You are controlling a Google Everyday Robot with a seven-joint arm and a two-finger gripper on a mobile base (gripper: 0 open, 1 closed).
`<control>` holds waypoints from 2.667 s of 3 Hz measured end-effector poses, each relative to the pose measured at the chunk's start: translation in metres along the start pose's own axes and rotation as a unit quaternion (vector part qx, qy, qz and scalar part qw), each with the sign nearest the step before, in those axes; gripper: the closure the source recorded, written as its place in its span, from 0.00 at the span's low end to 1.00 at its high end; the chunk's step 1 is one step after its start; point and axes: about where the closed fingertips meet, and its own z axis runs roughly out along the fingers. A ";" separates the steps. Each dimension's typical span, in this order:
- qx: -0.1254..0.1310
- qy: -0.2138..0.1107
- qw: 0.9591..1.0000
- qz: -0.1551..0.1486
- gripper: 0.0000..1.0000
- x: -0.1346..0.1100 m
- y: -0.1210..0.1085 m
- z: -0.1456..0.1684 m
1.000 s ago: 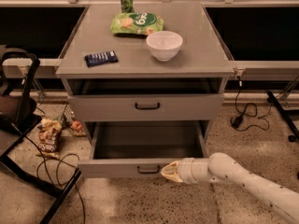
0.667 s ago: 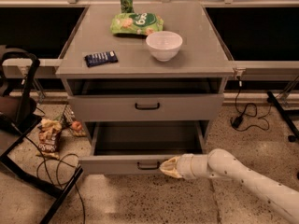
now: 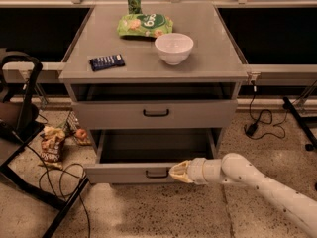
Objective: Close middle drawer
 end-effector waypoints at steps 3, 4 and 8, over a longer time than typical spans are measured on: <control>0.000 0.000 1.000 0.000 0.36 0.000 0.000 0.000; 0.000 0.000 1.000 0.000 0.12 0.000 0.000 0.000; -0.010 0.023 1.000 -0.006 0.49 0.006 -0.015 0.010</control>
Offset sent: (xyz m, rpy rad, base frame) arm 0.0000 0.0000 0.0000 0.0000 0.0000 0.0000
